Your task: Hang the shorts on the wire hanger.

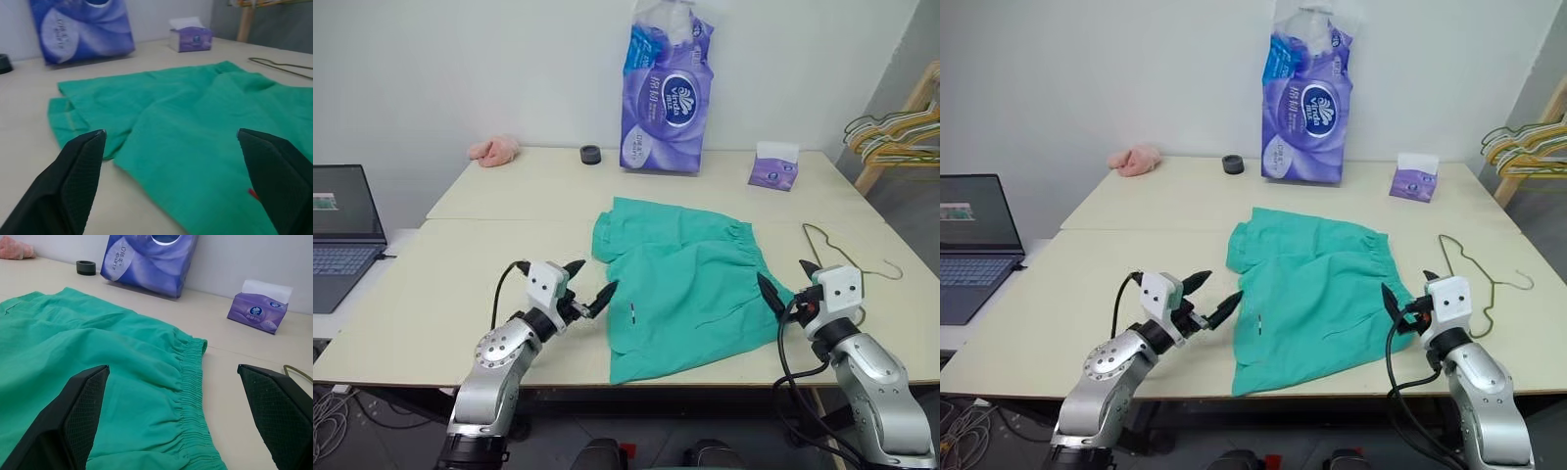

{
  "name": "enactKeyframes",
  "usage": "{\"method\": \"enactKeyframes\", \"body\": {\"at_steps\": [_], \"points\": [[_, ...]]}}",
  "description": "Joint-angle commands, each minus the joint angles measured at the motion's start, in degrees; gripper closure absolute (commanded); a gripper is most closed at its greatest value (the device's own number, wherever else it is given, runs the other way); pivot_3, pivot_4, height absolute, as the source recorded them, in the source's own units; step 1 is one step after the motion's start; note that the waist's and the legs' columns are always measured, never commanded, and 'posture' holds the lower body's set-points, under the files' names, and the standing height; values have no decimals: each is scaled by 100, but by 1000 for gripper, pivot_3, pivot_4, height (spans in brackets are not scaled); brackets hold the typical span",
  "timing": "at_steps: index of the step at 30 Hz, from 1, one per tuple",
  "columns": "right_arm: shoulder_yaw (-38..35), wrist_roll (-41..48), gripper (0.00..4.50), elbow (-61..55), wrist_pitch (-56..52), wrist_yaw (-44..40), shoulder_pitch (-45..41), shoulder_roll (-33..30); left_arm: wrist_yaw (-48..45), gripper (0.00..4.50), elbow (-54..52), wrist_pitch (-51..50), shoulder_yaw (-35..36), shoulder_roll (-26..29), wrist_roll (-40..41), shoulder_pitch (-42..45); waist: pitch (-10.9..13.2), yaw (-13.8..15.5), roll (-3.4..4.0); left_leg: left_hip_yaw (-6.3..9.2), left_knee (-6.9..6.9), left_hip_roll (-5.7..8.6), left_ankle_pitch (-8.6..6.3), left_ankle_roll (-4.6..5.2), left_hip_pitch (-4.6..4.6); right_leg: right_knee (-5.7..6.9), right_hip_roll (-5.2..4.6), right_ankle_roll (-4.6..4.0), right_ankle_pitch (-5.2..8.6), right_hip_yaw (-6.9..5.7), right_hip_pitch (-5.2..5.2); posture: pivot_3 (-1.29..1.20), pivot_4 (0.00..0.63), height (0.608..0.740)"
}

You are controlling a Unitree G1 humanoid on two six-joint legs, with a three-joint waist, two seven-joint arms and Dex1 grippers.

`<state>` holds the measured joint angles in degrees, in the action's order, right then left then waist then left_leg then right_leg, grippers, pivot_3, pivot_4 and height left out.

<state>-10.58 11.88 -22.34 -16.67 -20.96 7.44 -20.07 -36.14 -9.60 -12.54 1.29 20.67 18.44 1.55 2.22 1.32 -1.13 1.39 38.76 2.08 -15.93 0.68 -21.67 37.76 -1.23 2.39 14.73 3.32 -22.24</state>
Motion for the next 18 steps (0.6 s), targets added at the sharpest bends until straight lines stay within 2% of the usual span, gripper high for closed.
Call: {"method": "enactKeyframes", "body": {"at_steps": [1, 5, 8, 13, 18], "points": [[116, 287, 0, -413, -27, -493, 139, -263, -899, 6, -477, -692, -313, 559, 485, 138, 1, -4, 2, 0, 0, 0, 0, 0, 0, 0, 1, 0, 2, 0, -1, 29, 6, 740], [425, 822, 0, -998, -528, -1270, 483, -803, -1736, 6, -711, -1350, -739, 1346, 664, 162, 13, -40, 21, -3, -1, 0, -4, 6, 2, 3, 2, 1, 35, 1, 0, 11, 10, 740], [675, 1306, 0, -1672, -1166, -2008, 848, -1583, -2390, 6, -655, -1544, -1371, 1962, 322, 379, 17, -50, 27, -2, -1, -4, -4, 7, 2, 3, 2, -18, 49, -1, 0, -6, 13, 740], [670, 1426, 0, -1953, -1330, -2245, 1082, -2108, -2344, 6, -240, -1416, -1772, 1973, -184, 802, 22, -54, 18, -2, 1, -9, -6, 9, 3, -3, 1, -15, 53, -5, 4, -30, 19, 740], [634, 1421, 0, -2006, -1268, -2189, 1180, -2125, -2595, 6, 229, -974, -2053, 1955, -573, 1071, 30, -125, 14, -2, 0, -14, -8, 6, 2, -3, 3, -14, 54, -9, 2, -45, 24, 740]]}}
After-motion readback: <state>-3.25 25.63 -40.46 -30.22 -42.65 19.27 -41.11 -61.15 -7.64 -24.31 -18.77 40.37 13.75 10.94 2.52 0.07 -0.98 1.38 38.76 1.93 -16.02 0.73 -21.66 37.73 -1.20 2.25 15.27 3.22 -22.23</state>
